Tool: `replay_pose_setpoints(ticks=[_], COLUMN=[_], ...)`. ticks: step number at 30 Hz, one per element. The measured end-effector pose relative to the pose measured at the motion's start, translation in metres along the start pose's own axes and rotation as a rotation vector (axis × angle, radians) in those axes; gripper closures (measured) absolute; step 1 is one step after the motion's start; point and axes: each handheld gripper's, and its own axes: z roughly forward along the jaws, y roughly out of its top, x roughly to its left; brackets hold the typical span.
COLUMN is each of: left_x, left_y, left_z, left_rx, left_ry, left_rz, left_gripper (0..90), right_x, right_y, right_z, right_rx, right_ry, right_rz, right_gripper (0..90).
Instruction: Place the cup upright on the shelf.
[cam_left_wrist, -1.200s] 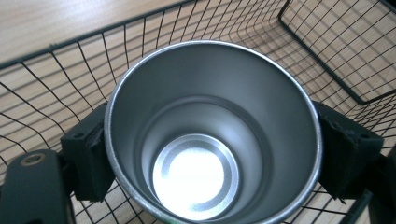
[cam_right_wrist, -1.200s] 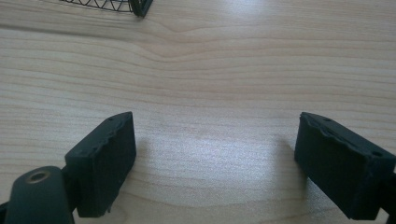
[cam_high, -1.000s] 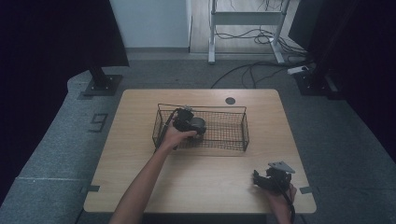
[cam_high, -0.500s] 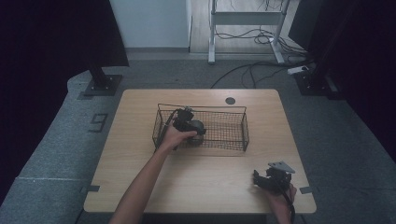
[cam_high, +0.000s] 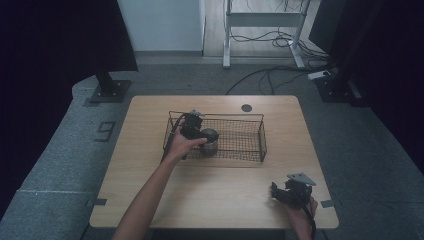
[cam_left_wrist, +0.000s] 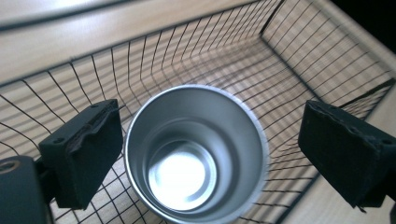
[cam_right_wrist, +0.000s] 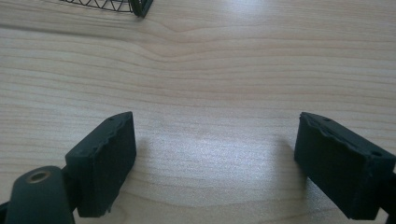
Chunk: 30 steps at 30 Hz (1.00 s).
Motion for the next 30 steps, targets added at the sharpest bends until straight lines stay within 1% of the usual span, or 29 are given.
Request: replay_pose_setpoints(ticks=[3, 6, 11, 14, 16, 20, 26, 28, 30], left_x=[-0.002, -0.004, -0.007, -0.010, -0.014, -0.022, -0.030, -0.032, -0.033], left_y=[-0.002, -0.006, -0.016, -0.022, -0.027, -0.042, -0.070, -0.079, -0.087], left_z=[-0.015, -0.025, -0.039, -0.048, -0.054, -0.064, -0.073, -0.076, -0.080], left_rx=[-0.033, -0.054, -0.084, -0.115, -0.129, -0.149, -0.172, -0.169, -0.165], left_ry=[-0.005, -0.007, -0.012, -0.025, -0.020, -0.019, -0.017, -0.011, -0.019], left_rz=[0.012, 0.018, 0.022, 0.024, 0.042, 0.069, 0.081, 0.100, 0.106], left_gripper=[7.6, 8.0, 10.0, 10.3, 11.0, 12.1, 13.0, 13.3, 13.7], right_x=[0.000, 0.000, 0.000, 0.000, 0.000, 0.000, 0.000, 0.000, 0.000], right_y=[0.000, 0.000, 0.000, 0.000, 0.000, 0.000, 0.000, 0.000, 0.000], right_z=[0.000, 0.000, 0.000, 0.000, 0.000, 0.000, 0.000, 0.000, 0.000], right_rx=[0.000, 0.000, -0.001, 0.000, 0.000, 0.001, -0.001, 0.000, 0.000], right_ry=[0.000, 0.000, 0.000, 0.000, 0.000, -0.001, -0.001, 0.000, 0.000], right_rz=[0.000, 0.000, -0.002, 0.000, 0.000, -0.001, 0.001, 0.003, 0.000], right_gripper=[12.7, 12.7, 12.7, 12.7, 12.7, 12.7, 12.7, 12.7, 12.7])
